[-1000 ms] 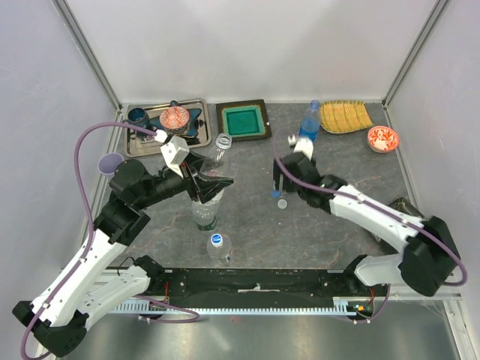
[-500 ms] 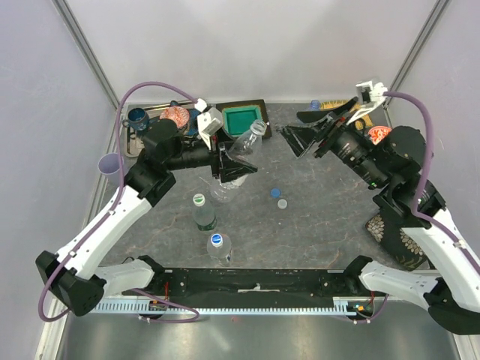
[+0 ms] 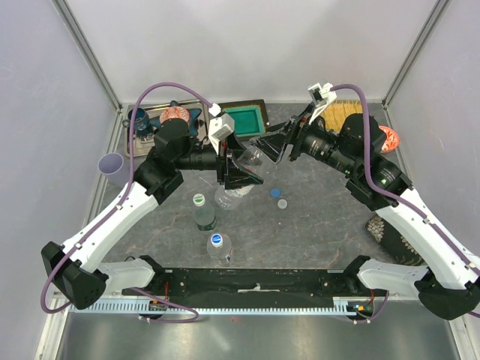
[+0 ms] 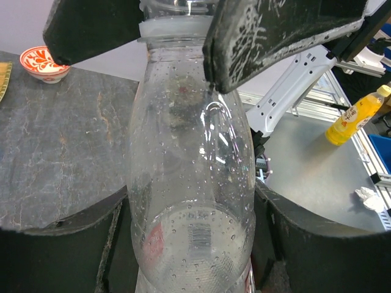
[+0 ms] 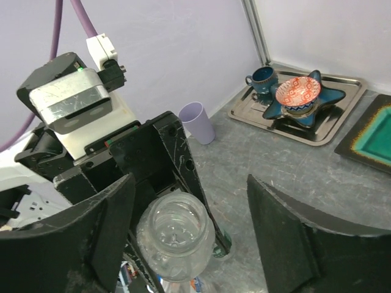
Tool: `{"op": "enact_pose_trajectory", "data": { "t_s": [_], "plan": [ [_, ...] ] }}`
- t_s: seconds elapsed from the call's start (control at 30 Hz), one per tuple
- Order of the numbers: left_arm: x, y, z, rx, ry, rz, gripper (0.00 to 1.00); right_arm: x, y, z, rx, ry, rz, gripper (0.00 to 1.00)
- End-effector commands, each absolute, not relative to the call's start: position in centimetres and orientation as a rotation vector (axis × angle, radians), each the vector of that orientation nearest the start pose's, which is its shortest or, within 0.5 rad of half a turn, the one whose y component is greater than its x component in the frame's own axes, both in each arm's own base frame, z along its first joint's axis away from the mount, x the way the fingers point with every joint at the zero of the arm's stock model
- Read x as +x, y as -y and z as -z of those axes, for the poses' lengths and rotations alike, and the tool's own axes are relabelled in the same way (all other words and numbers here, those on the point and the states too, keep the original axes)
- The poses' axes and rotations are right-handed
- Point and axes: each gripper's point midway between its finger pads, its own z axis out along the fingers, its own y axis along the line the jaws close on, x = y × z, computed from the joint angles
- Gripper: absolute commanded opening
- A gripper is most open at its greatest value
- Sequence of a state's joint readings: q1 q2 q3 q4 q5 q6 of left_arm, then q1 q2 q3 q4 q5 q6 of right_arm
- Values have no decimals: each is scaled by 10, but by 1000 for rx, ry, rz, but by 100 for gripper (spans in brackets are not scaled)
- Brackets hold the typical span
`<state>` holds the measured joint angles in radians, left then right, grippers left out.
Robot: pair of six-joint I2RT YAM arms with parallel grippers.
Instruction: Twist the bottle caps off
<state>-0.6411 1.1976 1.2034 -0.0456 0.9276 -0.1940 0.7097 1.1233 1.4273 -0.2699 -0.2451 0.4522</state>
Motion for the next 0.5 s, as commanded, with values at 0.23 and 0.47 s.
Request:
{"op": "enact_pose_trajectory", "data": {
  "t_s": [0.23,0.47],
  "plan": [
    [181,316,-399,1113,-1294,1326,48,227,-286,-459,-436,-1552,-1157,66],
    [181,315,-403,1105,-1286,1312,48,228,-286,-450,-423,-1574,-1150,73]
  ]
}}
